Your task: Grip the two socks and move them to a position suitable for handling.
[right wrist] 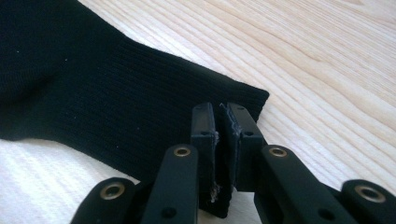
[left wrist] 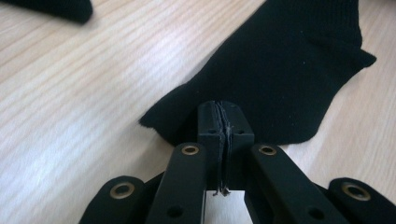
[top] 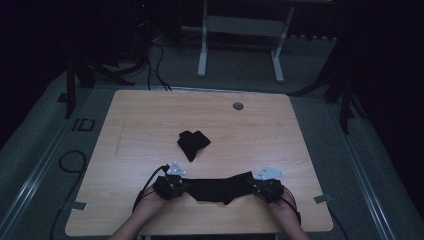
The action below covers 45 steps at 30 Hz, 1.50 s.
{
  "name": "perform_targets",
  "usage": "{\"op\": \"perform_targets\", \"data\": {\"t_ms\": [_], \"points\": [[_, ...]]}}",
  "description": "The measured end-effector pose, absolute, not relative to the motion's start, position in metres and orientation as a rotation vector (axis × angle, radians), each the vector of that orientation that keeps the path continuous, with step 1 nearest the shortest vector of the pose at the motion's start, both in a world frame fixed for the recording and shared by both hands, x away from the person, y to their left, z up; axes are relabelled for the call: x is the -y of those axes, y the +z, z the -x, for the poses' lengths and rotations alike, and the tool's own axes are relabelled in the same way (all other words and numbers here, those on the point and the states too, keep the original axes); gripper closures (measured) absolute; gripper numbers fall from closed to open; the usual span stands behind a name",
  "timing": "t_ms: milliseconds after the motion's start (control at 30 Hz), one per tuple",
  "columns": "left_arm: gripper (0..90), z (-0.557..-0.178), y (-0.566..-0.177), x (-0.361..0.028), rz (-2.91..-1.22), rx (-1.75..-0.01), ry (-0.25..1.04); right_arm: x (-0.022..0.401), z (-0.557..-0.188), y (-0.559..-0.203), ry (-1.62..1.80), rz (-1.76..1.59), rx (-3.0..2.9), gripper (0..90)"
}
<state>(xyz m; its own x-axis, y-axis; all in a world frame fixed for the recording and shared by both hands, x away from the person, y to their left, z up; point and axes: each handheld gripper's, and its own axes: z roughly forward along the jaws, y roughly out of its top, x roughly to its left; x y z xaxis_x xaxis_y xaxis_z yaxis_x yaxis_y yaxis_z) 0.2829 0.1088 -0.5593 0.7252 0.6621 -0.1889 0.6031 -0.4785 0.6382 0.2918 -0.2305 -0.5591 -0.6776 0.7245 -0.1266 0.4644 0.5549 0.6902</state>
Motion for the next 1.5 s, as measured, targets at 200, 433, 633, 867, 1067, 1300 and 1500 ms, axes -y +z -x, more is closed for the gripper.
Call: {"op": "perform_targets", "data": {"t_ms": [200,433,633,867,1067,1300,1500], "points": [[87.8,-0.276,-0.561,-0.116,-2.196,-0.968,0.089,0.223,-0.288,-0.559,0.9,-0.936,-2.412,81.7],[80.8,-0.274,-0.56,-0.115,-2.181,-0.935,0.076,0.222,-0.288,-0.558,0.897,-0.932,-2.421,78.6],[55.7,-0.265,-0.544,-0.121,-2.129,-0.914,0.211,0.217,-0.288,-0.541,0.975,-0.916,-2.406,71.3],[38.3,-0.255,-0.542,-0.14,-2.104,-0.918,0.308,0.191,-0.315,-0.515,1.052,-0.869,-2.403,57.2],[35.5,-0.254,-0.55,-0.161,-2.062,-0.997,0.323,0.15,-0.347,-0.494,1.103,-0.796,-2.404,52.0],[16.5,-0.258,-0.556,-0.172,-2.015,-1.088,0.364,0.099,-0.392,-0.486,1.146,-0.801,-2.465,44.7],[8.3,-0.258,-0.557,-0.176,-1.975,-1.119,0.393,0.063,-0.422,-0.499,1.134,-0.874,-2.527,38.9]]}}
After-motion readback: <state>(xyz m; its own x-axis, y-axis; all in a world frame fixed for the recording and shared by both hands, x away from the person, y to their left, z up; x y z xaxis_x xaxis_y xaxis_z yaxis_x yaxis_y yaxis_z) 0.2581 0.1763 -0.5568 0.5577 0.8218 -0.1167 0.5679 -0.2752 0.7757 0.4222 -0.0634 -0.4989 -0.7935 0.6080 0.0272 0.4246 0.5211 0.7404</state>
